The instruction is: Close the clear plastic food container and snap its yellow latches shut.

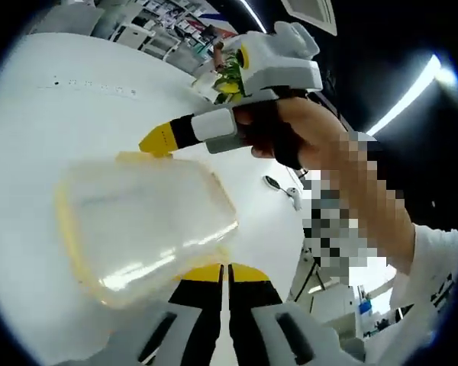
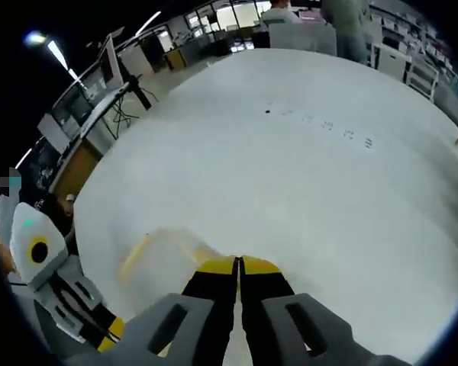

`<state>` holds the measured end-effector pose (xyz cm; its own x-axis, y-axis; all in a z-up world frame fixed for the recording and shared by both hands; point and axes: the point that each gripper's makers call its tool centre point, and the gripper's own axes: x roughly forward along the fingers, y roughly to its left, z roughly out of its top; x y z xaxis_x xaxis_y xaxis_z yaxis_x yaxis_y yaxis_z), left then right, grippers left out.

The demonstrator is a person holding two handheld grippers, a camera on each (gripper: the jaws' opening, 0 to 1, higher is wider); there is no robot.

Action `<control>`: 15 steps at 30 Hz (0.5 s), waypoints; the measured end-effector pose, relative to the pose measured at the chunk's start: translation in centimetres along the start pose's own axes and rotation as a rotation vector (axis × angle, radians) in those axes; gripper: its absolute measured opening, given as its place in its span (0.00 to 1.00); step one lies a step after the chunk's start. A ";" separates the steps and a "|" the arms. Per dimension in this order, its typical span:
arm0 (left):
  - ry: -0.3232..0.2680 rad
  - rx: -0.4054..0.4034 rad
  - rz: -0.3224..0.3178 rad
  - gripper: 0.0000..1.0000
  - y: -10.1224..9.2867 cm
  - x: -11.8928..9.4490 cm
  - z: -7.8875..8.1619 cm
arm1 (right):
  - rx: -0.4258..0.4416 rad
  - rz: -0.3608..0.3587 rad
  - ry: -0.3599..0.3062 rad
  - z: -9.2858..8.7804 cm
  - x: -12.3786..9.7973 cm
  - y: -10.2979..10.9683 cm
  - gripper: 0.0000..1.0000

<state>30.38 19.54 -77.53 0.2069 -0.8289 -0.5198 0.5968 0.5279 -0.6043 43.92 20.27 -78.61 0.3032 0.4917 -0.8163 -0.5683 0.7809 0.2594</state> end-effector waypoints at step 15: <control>0.027 0.110 0.020 0.00 -0.2 0.8 -1.7 | 0.052 0.006 -0.004 0.0 0.4 -0.7 0.00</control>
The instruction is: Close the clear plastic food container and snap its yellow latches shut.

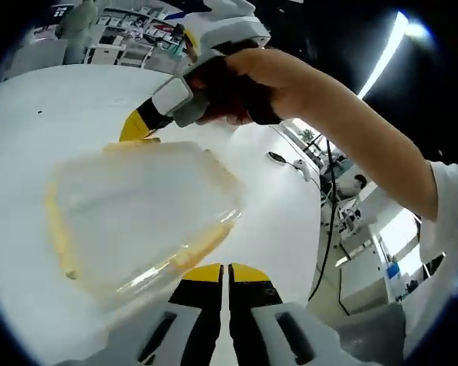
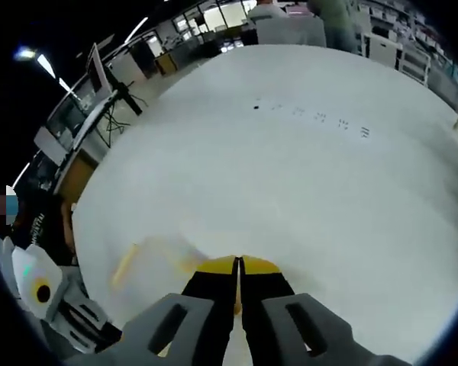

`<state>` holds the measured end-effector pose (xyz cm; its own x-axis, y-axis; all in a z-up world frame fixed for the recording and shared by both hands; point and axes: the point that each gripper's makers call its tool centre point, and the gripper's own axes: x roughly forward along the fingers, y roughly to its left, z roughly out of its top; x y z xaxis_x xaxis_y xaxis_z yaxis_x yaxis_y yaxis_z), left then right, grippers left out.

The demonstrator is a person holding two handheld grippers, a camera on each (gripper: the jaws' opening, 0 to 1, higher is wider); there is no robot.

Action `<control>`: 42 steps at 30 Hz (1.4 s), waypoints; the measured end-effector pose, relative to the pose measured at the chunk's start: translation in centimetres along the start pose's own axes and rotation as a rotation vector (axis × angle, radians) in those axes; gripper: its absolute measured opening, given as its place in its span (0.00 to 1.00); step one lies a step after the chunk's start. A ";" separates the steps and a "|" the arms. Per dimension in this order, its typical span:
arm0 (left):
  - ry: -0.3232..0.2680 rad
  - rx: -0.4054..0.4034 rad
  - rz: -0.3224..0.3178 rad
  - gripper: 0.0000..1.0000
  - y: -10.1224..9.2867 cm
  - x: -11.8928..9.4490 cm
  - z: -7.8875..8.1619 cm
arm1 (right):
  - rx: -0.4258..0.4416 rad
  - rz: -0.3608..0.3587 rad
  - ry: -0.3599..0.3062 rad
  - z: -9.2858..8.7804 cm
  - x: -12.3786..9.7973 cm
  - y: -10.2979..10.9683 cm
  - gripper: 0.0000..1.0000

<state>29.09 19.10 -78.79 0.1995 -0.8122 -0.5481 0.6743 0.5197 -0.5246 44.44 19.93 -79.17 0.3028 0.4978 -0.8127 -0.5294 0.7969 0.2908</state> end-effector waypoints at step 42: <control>0.220 1.094 0.117 0.36 1.7 0.2 4.3 | -0.825 0.191 0.321 -1.8 -1.8 3.1 0.39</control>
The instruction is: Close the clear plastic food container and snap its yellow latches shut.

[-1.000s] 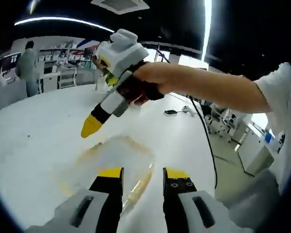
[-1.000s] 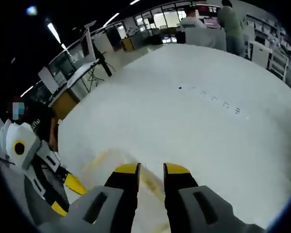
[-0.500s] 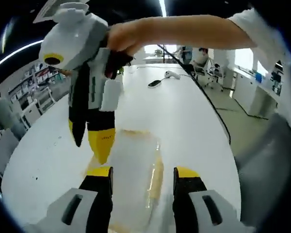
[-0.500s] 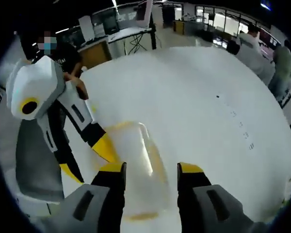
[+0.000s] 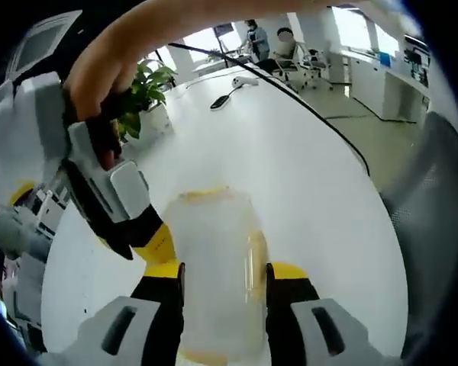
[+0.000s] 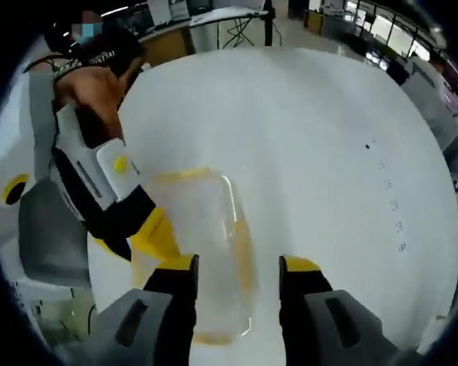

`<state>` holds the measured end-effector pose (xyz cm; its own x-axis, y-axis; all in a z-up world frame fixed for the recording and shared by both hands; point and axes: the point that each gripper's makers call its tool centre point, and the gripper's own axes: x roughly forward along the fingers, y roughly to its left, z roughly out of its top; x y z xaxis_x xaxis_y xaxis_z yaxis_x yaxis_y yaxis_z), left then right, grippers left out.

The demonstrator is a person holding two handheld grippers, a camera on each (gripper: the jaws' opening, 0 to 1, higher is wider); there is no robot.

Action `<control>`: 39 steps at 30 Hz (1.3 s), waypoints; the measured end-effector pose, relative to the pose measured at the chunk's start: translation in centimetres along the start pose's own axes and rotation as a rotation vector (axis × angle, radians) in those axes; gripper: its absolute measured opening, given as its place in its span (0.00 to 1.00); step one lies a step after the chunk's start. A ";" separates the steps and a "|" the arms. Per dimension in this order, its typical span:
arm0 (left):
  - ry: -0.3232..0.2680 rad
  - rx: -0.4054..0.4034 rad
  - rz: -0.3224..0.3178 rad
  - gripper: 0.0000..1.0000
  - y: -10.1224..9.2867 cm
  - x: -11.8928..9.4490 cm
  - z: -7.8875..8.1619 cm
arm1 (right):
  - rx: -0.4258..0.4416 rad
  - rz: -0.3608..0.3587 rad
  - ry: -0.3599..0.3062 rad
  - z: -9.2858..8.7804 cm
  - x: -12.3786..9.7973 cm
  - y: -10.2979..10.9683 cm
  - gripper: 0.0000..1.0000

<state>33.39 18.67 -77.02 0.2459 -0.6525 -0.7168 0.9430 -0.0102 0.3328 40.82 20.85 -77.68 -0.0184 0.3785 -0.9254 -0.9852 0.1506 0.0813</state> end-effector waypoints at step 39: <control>0.054 0.040 0.019 0.33 -0.3 0.8 -0.8 | 0.093 0.137 0.100 -0.3 0.6 1.9 0.27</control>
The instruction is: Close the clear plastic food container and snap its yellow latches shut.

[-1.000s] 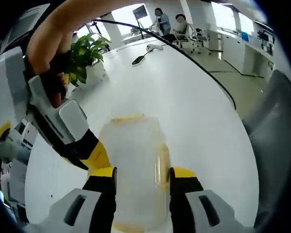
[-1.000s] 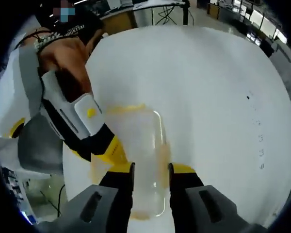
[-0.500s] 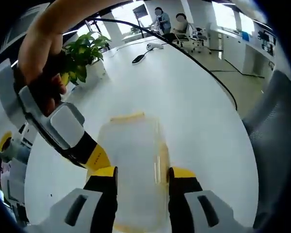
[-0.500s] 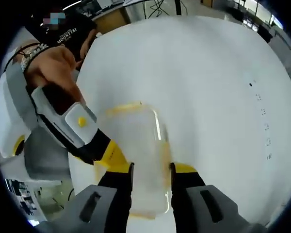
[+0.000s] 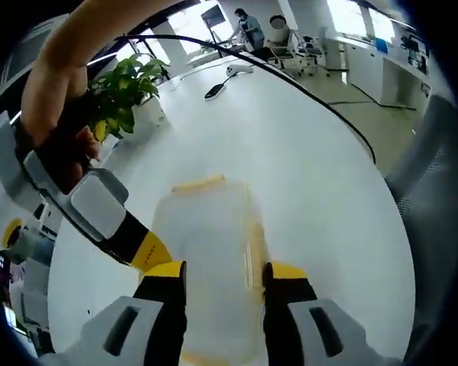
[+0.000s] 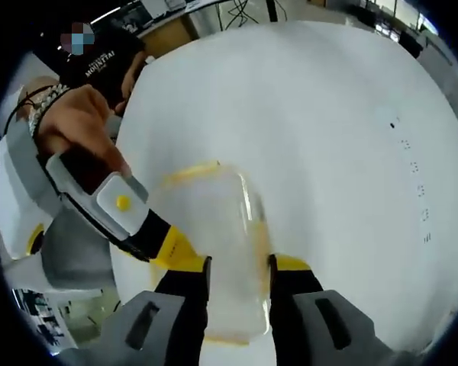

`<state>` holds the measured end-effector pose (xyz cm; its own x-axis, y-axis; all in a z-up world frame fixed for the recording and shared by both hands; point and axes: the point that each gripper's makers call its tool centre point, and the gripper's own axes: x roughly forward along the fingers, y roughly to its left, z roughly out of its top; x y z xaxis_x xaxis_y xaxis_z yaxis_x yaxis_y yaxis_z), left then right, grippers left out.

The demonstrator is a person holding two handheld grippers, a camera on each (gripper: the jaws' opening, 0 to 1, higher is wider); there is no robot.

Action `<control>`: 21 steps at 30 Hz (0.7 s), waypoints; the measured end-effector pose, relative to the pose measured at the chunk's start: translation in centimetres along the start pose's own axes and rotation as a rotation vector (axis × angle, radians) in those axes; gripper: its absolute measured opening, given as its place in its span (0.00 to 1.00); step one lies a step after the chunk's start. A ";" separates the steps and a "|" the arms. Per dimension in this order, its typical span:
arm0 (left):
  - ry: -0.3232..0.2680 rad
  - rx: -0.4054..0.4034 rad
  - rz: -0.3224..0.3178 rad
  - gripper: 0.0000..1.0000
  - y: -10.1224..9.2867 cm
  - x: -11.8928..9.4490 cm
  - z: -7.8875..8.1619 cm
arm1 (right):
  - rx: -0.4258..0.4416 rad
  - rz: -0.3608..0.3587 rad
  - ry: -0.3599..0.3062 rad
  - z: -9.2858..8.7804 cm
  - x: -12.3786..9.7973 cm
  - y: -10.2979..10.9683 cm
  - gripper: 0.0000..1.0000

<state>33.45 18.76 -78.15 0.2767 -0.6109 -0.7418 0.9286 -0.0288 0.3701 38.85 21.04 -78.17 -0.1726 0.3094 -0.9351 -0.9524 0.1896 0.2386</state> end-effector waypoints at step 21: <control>-0.002 0.018 0.056 0.31 0.0 0.2 0.1 | 0.039 0.068 0.057 -0.6 -0.2 0.2 0.25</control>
<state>33.42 18.54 -78.22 0.3278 -0.6138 -0.7182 0.9068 -0.0087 0.4214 38.53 20.41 -78.10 -0.2514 0.2693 -0.9297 -0.9277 0.2070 0.3108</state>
